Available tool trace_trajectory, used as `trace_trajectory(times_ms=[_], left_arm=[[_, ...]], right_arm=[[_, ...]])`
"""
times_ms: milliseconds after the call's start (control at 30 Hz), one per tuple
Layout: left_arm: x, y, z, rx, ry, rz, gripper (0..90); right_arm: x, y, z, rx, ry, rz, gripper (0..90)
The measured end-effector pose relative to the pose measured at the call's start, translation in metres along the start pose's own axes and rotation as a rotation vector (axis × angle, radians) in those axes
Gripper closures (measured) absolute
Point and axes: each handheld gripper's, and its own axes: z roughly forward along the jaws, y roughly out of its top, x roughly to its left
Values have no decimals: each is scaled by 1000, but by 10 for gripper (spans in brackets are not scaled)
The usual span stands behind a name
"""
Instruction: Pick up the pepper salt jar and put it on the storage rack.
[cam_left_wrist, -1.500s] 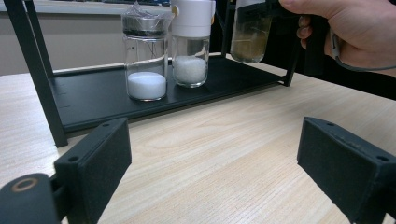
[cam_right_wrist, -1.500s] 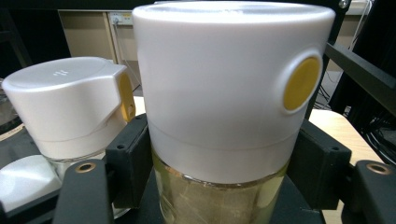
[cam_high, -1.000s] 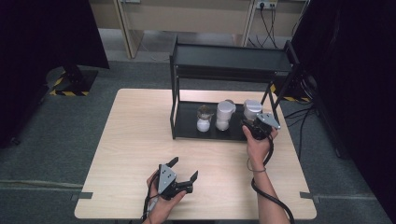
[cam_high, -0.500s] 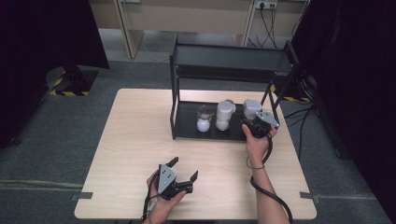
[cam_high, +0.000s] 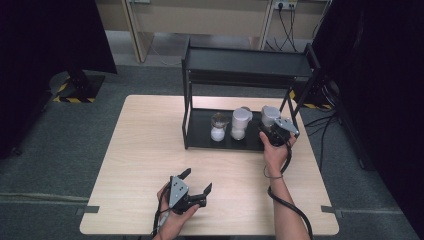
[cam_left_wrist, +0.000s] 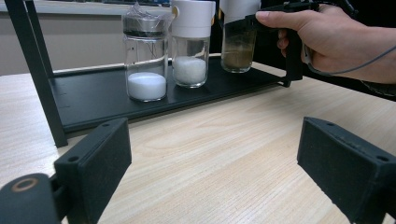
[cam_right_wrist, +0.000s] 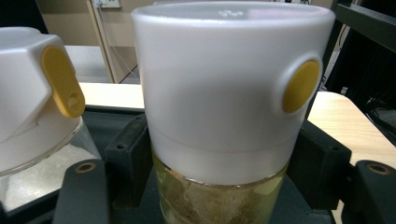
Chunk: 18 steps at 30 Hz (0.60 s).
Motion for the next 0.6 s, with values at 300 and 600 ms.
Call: trace_trajectory(times_ms=[300, 600], left_arm=[[0, 0, 0, -2, 0, 1, 94], [0, 0, 0, 0, 0, 0, 93]], right_arm=[[1, 0, 4, 4, -1, 0, 307], [3, 2, 8, 7, -1, -5, 307]])
